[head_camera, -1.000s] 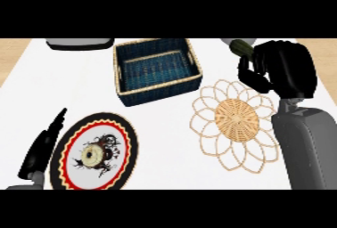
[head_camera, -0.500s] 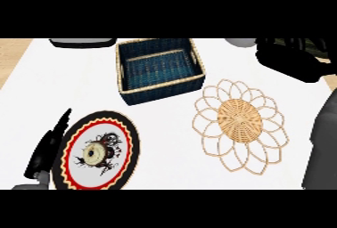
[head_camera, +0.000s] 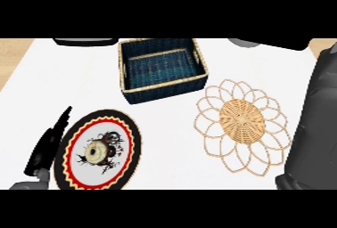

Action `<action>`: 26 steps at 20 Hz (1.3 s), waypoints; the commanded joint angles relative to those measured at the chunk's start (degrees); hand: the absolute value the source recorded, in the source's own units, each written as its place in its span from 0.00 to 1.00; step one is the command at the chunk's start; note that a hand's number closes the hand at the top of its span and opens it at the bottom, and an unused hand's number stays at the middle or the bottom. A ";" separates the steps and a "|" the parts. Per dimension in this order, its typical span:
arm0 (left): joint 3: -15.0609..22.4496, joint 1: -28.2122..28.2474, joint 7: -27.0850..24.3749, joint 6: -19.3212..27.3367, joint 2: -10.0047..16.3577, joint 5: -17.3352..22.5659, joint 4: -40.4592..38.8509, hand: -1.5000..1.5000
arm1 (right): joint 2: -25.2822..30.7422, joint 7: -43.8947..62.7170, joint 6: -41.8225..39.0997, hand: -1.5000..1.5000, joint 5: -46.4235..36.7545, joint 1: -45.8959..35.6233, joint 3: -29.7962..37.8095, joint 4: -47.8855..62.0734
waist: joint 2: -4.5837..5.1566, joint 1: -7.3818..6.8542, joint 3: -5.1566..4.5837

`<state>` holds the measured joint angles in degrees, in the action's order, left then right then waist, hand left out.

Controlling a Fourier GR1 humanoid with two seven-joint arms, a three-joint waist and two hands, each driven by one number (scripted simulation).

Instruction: Pick the squash from the placemat and place it in the basket

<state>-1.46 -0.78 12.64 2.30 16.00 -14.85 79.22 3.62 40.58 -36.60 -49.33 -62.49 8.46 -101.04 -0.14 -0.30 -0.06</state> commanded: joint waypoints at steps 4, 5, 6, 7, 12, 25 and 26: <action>-1.51 -3.73 3.13 -3.07 1.86 0.93 0.51 0.50 | -2.93 -1.49 7.28 1.00 0.91 -5.80 -0.85 13.60 | 0.28 -0.56 0.03; -0.02 -2.36 -0.68 -0.69 -0.34 -1.05 -2.04 0.50 | -3.53 1.84 6.32 1.00 1.02 -9.39 -2.04 15.21 | 0.22 -0.46 0.00; -0.17 1.03 1.52 -1.13 -0.12 -0.64 2.09 0.50 | -2.67 0.46 5.99 1.00 1.43 -7.33 -1.51 14.37 | 0.10 -0.43 0.04; 0.15 -1.71 2.57 -1.13 -0.73 -0.62 1.31 0.50 | -3.56 0.90 7.82 1.00 1.36 -10.51 -2.06 19.20 | 0.21 -0.64 0.02; -0.64 -2.33 2.84 -1.87 -0.21 -0.70 1.22 0.50 | -3.59 1.92 11.64 1.00 1.43 -13.05 -4.89 26.55 | 0.18 -0.50 0.02; -0.37 0.57 -0.33 -1.70 -1.16 -1.98 1.61 0.50 | -3.62 -2.21 30.99 0.00 2.13 -12.62 -11.33 47.86 | 0.29 -1.17 0.03; -0.87 -1.38 -0.21 -1.90 -1.40 -1.62 -0.78 0.50 | -3.62 -3.88 33.89 0.00 2.23 -13.48 -11.63 50.75 | 0.43 -1.21 0.01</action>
<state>-2.07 -2.09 13.14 0.55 14.90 -16.44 79.40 0.05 38.46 -8.42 -49.63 -75.48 -2.03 -55.50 0.24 -1.34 -0.05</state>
